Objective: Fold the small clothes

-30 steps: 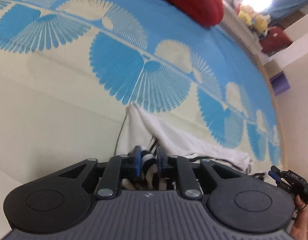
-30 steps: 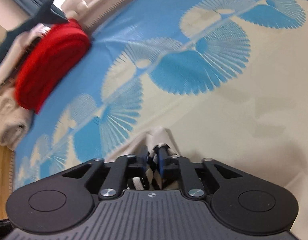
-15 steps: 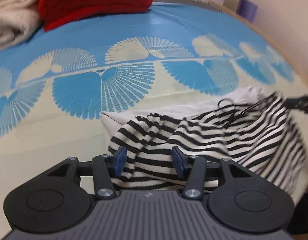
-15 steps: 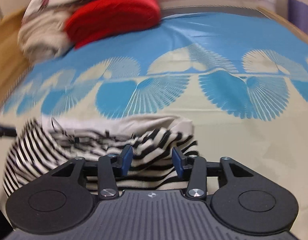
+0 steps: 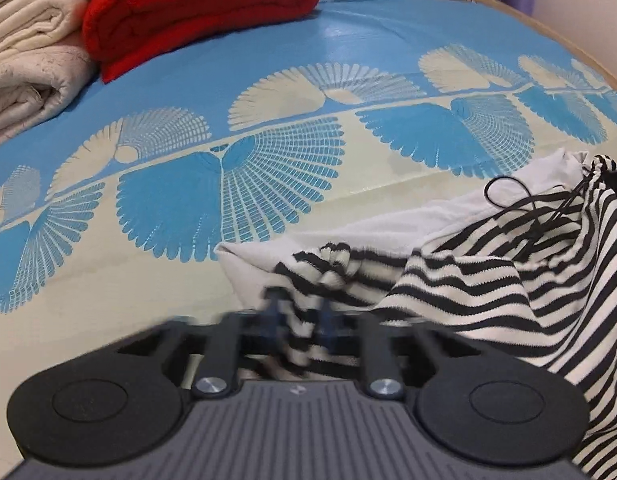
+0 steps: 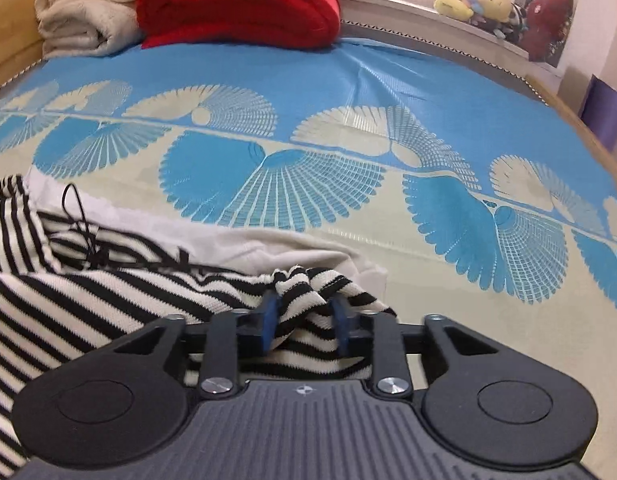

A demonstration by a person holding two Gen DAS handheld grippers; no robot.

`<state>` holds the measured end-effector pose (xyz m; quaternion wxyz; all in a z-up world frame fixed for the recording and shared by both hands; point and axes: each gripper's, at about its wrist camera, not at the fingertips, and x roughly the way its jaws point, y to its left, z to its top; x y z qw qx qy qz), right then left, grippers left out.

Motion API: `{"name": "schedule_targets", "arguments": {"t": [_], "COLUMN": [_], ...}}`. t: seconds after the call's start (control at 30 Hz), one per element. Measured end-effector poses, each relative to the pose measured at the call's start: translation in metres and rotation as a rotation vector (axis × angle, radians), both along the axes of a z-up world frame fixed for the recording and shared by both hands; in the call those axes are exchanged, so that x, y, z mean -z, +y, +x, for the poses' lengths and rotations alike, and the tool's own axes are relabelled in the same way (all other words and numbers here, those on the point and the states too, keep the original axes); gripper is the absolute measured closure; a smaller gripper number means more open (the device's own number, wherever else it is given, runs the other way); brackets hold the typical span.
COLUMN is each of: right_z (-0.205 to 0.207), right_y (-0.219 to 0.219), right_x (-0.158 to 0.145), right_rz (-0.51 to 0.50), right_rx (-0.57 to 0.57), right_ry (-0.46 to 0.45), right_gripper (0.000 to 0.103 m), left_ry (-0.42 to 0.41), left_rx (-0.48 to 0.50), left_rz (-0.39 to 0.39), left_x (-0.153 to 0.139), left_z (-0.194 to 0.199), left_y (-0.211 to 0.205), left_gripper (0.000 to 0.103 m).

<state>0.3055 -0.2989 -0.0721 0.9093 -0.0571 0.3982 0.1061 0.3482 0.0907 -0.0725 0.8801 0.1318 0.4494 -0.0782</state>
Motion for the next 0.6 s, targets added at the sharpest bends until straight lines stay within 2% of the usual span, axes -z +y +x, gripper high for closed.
{"name": "schedule_targets", "arguments": {"t": [0.07, 0.1, 0.17, 0.23, 0.27, 0.3, 0.37, 0.4, 0.47, 0.53, 0.6], "right_z": [0.005, 0.006, 0.007, 0.006, 0.005, 0.007, 0.018, 0.026, 0.042, 0.055, 0.061], "right_y": [-0.002, -0.003, -0.011, -0.024, -0.029, -0.029, -0.016, -0.006, 0.010, 0.014, 0.014], "right_x": [0.001, -0.002, -0.020, -0.045, -0.055, -0.059, -0.053, -0.044, -0.021, -0.007, -0.010], "right_rz": [0.011, 0.018, 0.060, 0.158, 0.215, 0.250, 0.208, 0.158, 0.073, 0.057, 0.069], "right_rx": [-0.004, 0.002, 0.042, 0.110, 0.145, 0.166, 0.144, 0.126, 0.110, 0.152, 0.189], "right_ry": [0.020, 0.002, -0.075, -0.183, -0.238, -0.272, -0.259, -0.233, -0.163, -0.118, -0.141], "right_gripper": [0.096, 0.098, 0.099, 0.099, 0.099, 0.099, 0.099, 0.099, 0.099, 0.099, 0.099], "left_ry": [-0.050, -0.084, -0.165, -0.239, -0.231, -0.196, -0.129, -0.116, -0.123, -0.147, -0.118], "left_rx": [-0.024, -0.034, -0.076, -0.152, -0.180, -0.189, -0.200, -0.217, -0.246, -0.259, -0.271], "left_rz": [-0.014, -0.050, -0.123, -0.197, -0.208, -0.179, -0.107, -0.114, -0.175, -0.214, -0.201], "left_x": [-0.012, -0.023, -0.043, -0.055, -0.052, -0.046, -0.028, -0.024, -0.025, -0.027, -0.019], "left_z": [0.001, 0.002, 0.000, 0.002, 0.007, 0.014, 0.026, 0.031, 0.035, 0.039, 0.046], "left_y": [0.007, 0.013, 0.026, 0.039, 0.041, 0.039, 0.034, 0.035, 0.041, 0.044, 0.044], "left_gripper": [0.098, 0.099, 0.099, 0.099, 0.099, 0.099, 0.099, 0.099, 0.099, 0.099, 0.099]}}
